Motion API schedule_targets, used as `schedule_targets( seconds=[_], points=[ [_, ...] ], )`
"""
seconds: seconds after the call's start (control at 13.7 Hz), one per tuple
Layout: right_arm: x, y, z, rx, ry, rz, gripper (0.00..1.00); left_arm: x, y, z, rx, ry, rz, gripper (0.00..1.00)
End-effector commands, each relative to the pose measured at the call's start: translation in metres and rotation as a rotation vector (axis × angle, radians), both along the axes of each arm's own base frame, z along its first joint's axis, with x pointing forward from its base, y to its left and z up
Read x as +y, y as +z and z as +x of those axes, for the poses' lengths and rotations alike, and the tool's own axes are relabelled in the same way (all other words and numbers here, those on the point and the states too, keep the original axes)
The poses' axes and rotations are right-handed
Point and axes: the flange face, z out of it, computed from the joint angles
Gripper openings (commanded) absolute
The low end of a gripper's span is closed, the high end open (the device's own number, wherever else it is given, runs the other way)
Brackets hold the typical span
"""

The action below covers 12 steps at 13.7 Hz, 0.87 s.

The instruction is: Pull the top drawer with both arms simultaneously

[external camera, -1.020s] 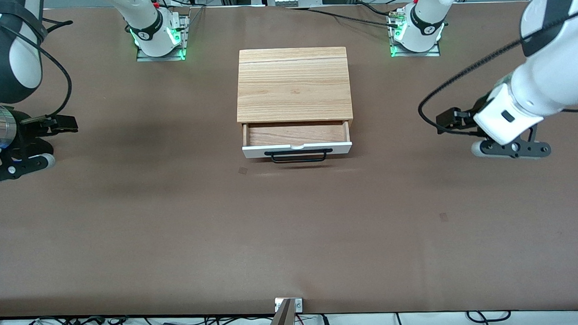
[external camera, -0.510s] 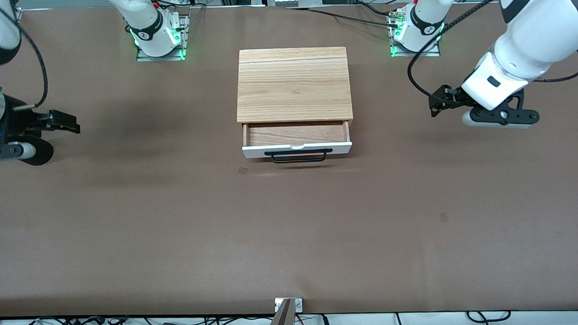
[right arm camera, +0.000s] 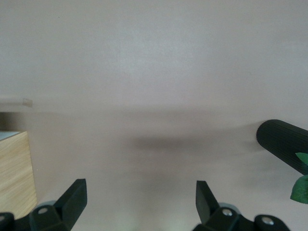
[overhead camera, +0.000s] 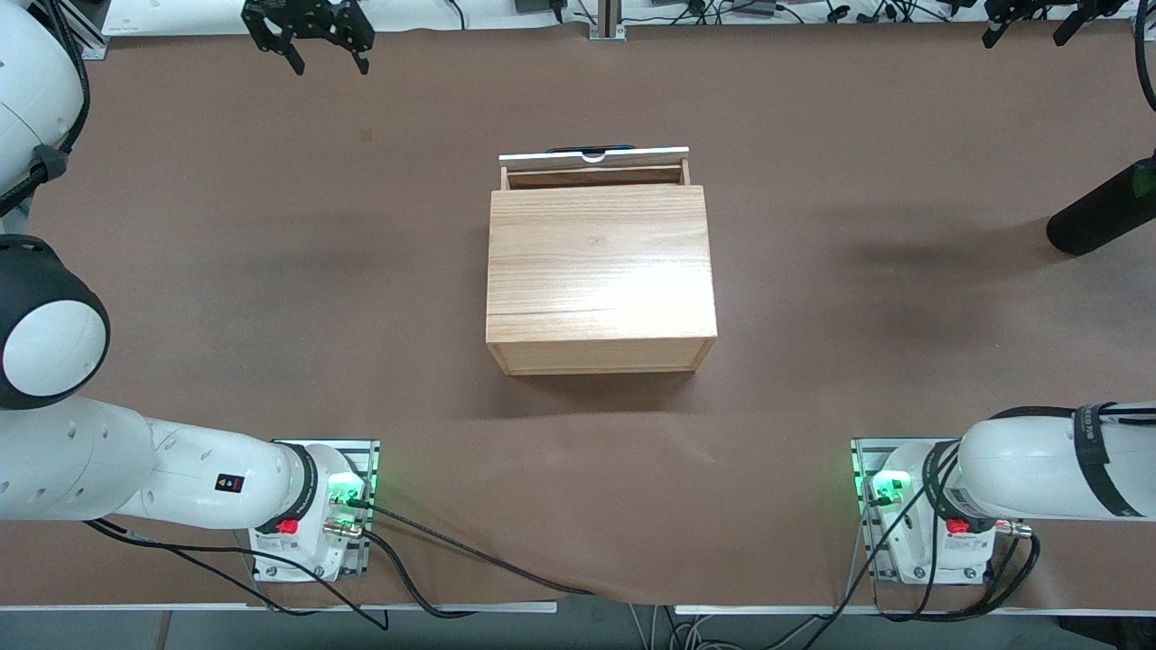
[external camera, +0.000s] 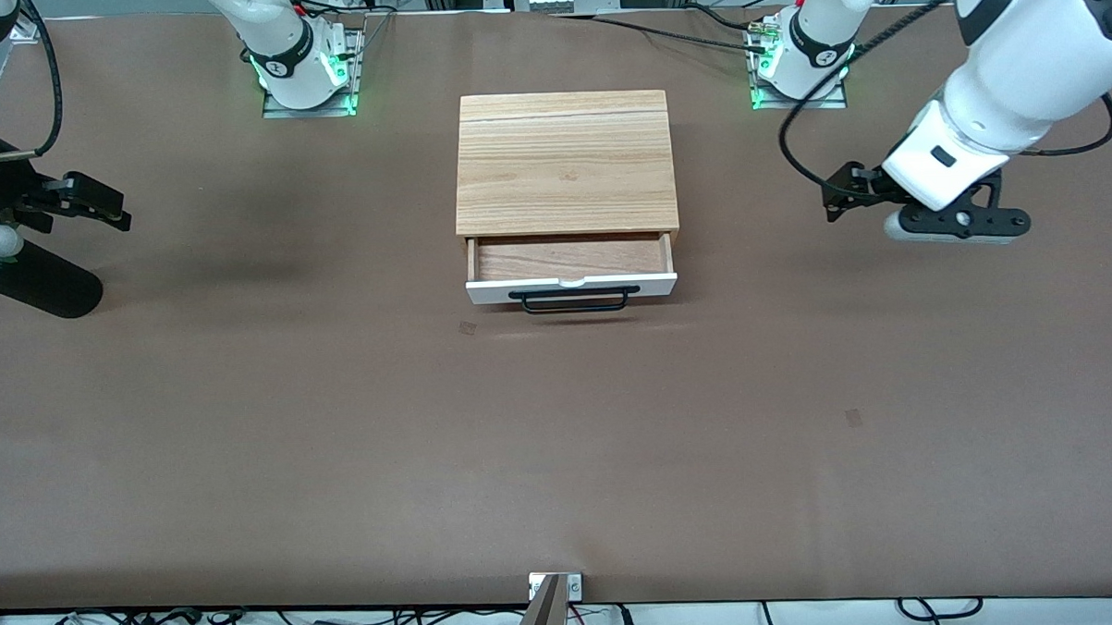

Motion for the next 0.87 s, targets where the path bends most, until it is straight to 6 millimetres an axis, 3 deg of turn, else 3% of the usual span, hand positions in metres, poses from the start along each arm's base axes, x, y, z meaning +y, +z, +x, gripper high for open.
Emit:
schedule_targets(
  seconds=[0.0,0.22,0.8],
  points=[
    [0.003,-0.0026,-0.001,-0.005,-0.019,0.0,1.0,0.008,0.0037,-0.0062,-0.022,0.002,0.023,1.0],
    [0.0032,-0.0027,-0.0012,-0.004,-0.02,0.001,1.0,-0.0017,0.0046,-0.0082,-0.026,-0.003,0.023,1.0],
    [0.0038,-0.0029,-0.0007,-0.004,-0.017,0.0,1.0,-0.0008,-0.0023,-0.004,-0.001,0.004,0.006,1.0]
  ],
)
